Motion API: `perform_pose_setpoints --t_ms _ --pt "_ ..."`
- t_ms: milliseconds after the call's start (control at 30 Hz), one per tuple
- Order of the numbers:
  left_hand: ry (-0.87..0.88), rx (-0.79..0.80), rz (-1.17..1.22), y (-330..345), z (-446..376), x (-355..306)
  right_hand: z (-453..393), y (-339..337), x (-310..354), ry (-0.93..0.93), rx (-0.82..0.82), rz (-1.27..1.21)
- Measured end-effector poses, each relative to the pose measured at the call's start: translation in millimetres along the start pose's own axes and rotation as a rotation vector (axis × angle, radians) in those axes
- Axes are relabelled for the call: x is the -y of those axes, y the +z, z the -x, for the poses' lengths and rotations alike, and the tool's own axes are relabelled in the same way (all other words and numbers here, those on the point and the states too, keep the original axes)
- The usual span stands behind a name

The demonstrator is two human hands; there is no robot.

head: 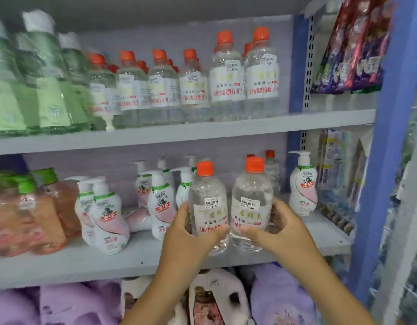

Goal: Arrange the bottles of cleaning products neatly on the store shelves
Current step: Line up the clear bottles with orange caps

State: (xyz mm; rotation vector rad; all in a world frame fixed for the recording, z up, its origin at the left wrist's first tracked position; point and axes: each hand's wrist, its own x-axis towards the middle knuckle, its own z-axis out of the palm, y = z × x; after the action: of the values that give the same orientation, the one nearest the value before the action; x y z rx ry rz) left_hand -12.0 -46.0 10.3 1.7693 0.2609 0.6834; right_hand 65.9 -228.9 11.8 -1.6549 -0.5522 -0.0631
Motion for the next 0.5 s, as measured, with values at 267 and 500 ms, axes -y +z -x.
perform_pose_setpoints --t_ms 267,500 --pt "0.336 0.013 -0.052 -113.5 -7.1 -127.8 -2.4 47.7 147.8 -0.288 -0.029 -0.012" --pt "0.393 -0.047 -0.125 -129.1 -66.6 -189.5 -68.3 55.7 210.4 -0.398 -0.105 0.103"
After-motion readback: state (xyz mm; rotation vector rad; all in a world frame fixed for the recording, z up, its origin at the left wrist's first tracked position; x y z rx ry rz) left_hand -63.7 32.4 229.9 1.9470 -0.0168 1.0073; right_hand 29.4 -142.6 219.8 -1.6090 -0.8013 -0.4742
